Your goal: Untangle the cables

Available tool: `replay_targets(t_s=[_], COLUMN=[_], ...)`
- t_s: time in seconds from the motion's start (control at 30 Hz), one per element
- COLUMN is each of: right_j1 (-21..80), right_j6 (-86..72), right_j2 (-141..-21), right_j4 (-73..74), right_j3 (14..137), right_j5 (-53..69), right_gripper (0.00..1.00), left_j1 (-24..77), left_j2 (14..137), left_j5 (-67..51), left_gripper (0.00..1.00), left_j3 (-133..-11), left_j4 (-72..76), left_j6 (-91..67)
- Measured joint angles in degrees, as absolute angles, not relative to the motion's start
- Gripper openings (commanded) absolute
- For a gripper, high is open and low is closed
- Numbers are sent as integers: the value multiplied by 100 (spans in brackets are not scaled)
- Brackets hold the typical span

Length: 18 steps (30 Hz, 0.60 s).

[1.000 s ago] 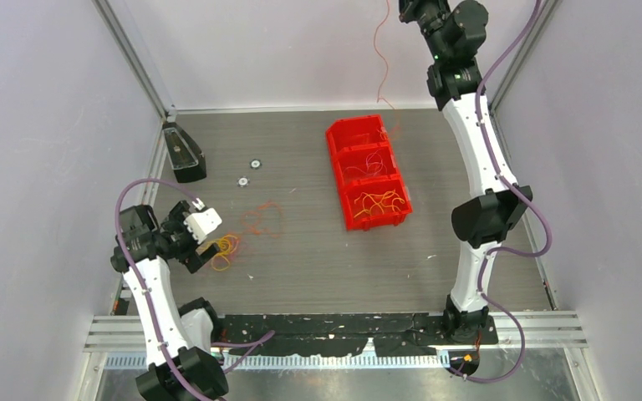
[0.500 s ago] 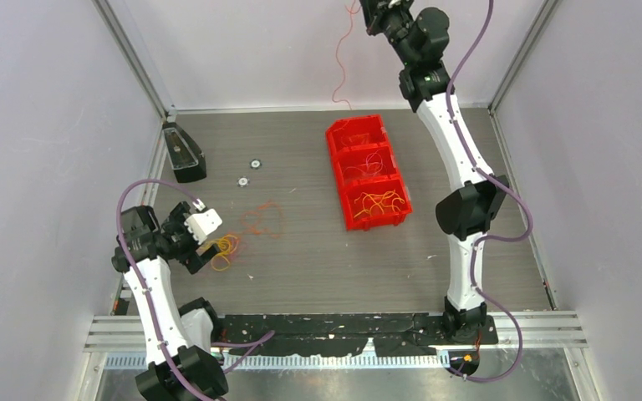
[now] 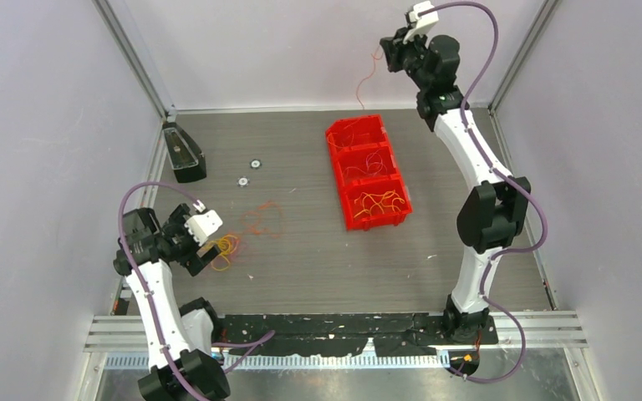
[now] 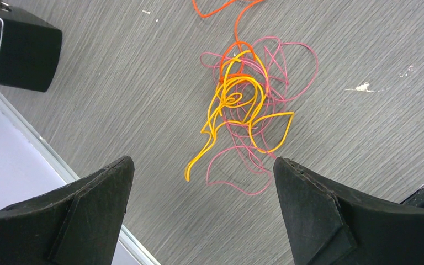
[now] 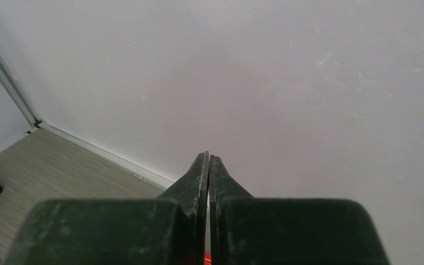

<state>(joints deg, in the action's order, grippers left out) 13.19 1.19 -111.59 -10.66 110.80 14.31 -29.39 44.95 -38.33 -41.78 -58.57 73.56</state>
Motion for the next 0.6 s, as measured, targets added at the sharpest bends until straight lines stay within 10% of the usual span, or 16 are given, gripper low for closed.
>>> replay_targets(t_s=[0.6], right_j1=[1422], right_j6=[639], right_j2=[-11891], right_j4=[-222], right_j3=[10766], right_j5=[2130], right_gripper=[5], left_j1=[-2939], left_j2=[4491], left_j5=[-3741], left_gripper=[99], left_j3=[-4174], left_j4=[-5898], left_j6=[7085])
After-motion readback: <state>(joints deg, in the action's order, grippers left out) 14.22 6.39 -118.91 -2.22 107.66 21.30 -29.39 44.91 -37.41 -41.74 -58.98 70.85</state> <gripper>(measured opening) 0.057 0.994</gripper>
